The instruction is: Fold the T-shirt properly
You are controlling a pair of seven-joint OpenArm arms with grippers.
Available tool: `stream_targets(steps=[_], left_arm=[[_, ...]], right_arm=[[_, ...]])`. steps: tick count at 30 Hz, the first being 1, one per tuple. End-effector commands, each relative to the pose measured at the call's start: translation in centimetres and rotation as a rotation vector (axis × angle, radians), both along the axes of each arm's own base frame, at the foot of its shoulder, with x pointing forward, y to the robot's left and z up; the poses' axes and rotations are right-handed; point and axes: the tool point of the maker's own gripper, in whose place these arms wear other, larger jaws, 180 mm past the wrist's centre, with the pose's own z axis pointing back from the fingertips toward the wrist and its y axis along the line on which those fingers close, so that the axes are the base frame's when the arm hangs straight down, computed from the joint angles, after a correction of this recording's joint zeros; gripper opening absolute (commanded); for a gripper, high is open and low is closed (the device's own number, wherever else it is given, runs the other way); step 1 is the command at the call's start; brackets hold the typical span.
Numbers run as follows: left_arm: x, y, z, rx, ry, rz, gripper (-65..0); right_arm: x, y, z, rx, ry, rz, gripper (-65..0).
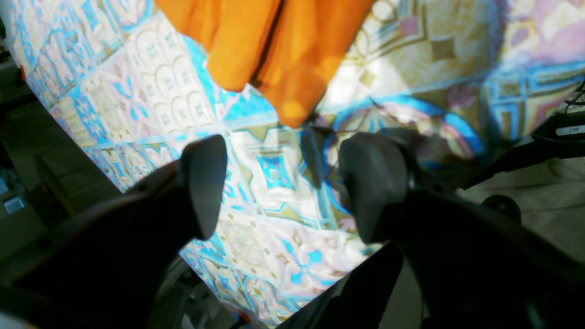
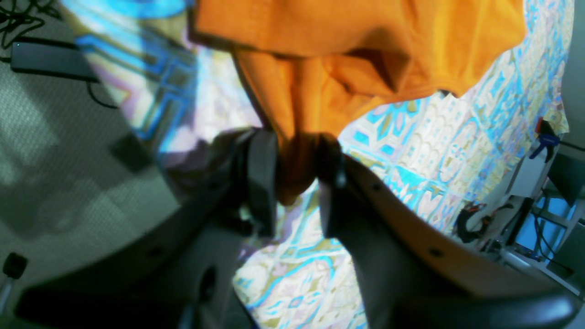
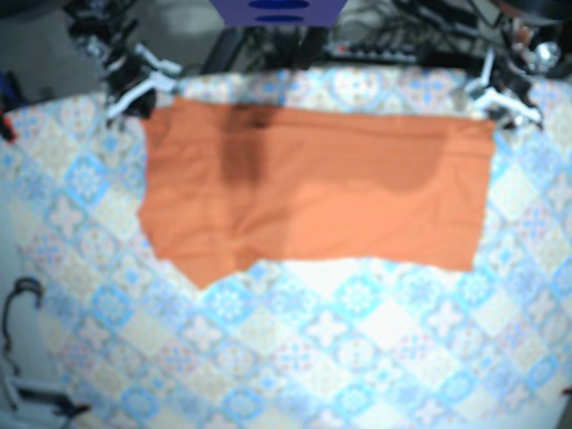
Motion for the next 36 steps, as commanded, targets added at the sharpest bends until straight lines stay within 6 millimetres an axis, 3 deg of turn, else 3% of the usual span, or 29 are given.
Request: stream_targets(steps=[1,6,10,13,16,21,30,36], left_arm=[[0.6,0.3,0.7,0.014,-0.025,-0.009,-23.6],[0.5,-0.1,0.4,0.005,-0.026,-0.002,-23.6],[1.4,-1.8,-0.2,-0.019,-0.024,-0.043,-23.6],[1.2,-1.4,-0.6,-0.014,-0.015,-0.034,-23.6],[2.7,-1.4,-0.1,-0.012,-0.047,-0.035,-23.6],[3.1,-0.6,-0.3,0.000,-0.048,-0.020,-23.6],[2.2,1.4,-1.8,0.024,-0.003,0.025,-23.6],[1.8,1.0,-2.4,0.034,0.037,-0.027,-23.6]], right_arm=[[0.3,0.0,0.5,0.002,-0.021,0.007,-51.6],[0.0,1.2,0.2,0.019,-0.009,0.033,-51.7],[0.0,1.2,0.2,0.019,-0.009,0.033,-55.3],[0.0,1.2,0.2,0.019,-0.009,0.033,-55.9],[0.0,1.2,0.2,0.019,-0.009,0.033,-55.5],[0.0,1.2,0.2,0.018,-0.008,0.032,-58.3],[-0.1,0.7,0.0,-0.008,-0.002,0.013,-61.4],[-0.3,1.4,-0.1,0.003,0.006,0.029,-61.4]])
